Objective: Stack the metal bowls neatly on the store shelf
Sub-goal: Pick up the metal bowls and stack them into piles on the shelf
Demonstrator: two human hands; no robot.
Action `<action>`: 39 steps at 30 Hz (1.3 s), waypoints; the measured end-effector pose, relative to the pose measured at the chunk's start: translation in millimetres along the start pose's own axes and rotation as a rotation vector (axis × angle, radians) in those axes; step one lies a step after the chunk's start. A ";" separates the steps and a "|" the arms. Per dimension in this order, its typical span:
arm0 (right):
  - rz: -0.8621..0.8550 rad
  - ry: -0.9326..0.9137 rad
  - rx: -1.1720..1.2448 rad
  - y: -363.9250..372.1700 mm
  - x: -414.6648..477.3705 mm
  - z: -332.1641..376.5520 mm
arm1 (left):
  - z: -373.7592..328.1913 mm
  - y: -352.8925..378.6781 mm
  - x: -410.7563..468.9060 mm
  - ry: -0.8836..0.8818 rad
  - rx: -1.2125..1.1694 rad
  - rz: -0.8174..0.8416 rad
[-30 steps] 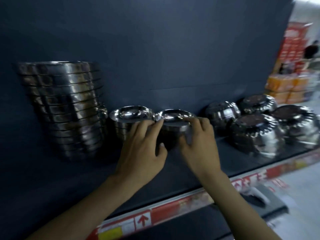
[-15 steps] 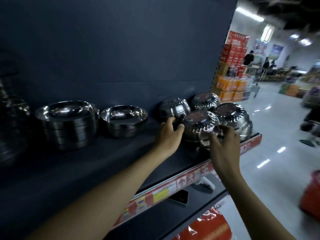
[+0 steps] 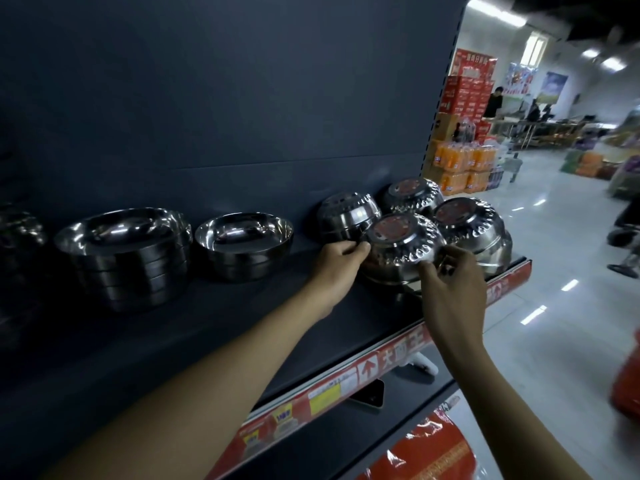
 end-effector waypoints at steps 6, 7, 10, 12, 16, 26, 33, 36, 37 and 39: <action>-0.028 -0.021 0.092 -11.5 -20.9 24.9 | -10.5 -21.4 -23.3 0.048 -0.069 -0.083; -0.030 -0.023 0.123 -12.8 -27.7 31.3 | -11.0 -27.9 -29.2 0.056 -0.062 -0.103; -0.011 -0.038 0.221 -11.0 -50.9 49.9 | -14.9 -54.7 -52.4 0.103 -0.032 -0.175; 0.020 -0.032 0.292 -4.3 -67.0 58.2 | -17.6 -74.0 -71.8 0.138 -0.016 -0.211; 0.065 -0.011 0.428 15.6 -97.7 73.7 | -22.6 -110.3 -117.1 0.242 0.036 -0.277; 0.331 -0.132 0.715 79.3 -155.9 137.9 | -11.3 -214.0 -197.3 0.290 0.167 -0.533; 0.592 -0.190 0.736 103.4 -166.4 144.8 | 10.4 -239.4 -214.7 0.232 0.064 -0.592; 0.645 -0.204 0.729 103.7 -167.2 141.7 | 16.4 -235.7 -217.7 0.225 0.006 -0.577; 0.656 -0.228 0.717 104.3 -168.1 141.5 | 16.4 -235.4 -218.0 0.233 -0.008 -0.569; 0.679 -0.277 0.679 107.6 -170.2 141.3 | 15.8 -235.8 -219.0 0.238 -0.033 -0.556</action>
Point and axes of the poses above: each hand's wrist, its own x-axis towards the middle knuckle, its own y-axis out of the palm, z = x × y, the point moved 7 cm from there along x, towards the middle knuckle
